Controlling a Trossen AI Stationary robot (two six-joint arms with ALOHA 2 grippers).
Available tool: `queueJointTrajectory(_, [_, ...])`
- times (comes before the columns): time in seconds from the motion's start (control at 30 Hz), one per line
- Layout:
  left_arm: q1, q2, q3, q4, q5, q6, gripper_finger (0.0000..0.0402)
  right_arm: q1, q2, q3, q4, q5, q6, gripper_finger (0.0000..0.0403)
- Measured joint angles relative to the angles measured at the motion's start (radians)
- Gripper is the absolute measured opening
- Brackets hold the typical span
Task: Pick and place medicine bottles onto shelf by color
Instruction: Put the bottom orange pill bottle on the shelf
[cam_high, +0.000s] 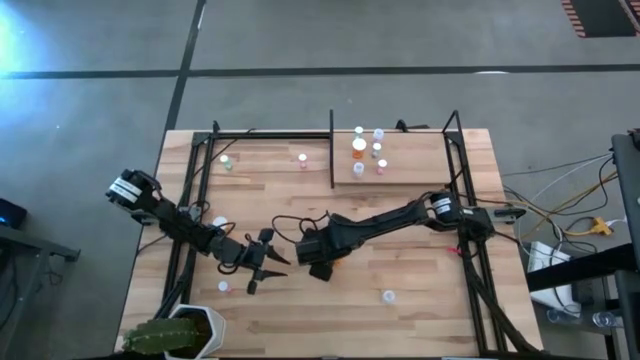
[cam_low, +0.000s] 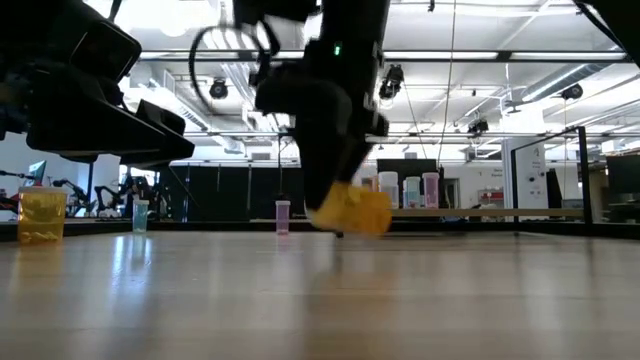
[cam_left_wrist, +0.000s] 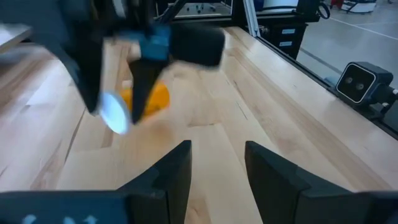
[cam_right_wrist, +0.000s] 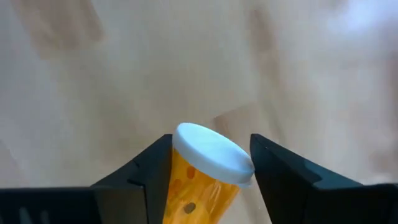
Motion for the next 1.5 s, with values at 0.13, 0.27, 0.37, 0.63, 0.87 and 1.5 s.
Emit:
queueJointTrajectory(0.13, [0.000, 0.000, 0.000, 0.000, 0.000, 0.000, 0.0132, 0.013, -0.085, -0.004, -0.044, 0.182, -0.025, 0.0196])
queueJointTrajectory(0.27, [0.000, 0.000, -0.002, 0.000, 0.000, 0.003, 0.0132, 0.058, -0.213, -0.087, -0.091, 0.430, 0.019, 0.0191])
queueJointTrajectory(0.37, [0.000, 0.000, -0.002, 0.001, 0.000, 0.005, 0.0132, 0.096, -0.341, -0.242, -0.091, 0.602, 0.114, 0.0187])
queueJointTrajectory(0.63, [0.003, 0.000, -0.002, 0.018, -0.003, 0.029, 0.0132, 0.140, -0.723, -0.757, -0.046, 1.048, 0.429, 0.0187])
queueJointTrajectory(0.87, [0.004, 0.000, -0.002, 0.031, -0.004, 0.049, 0.0132, -0.011, -0.984, -1.101, 0.256, 1.175, 0.355, 0.0187])
queueJointTrajectory(1.5, [0.004, 0.000, -0.003, 0.025, -0.006, 0.049, 0.0132, -0.543, -1.137, -1.417, 1.479, 0.562, -0.701, 0.0187])
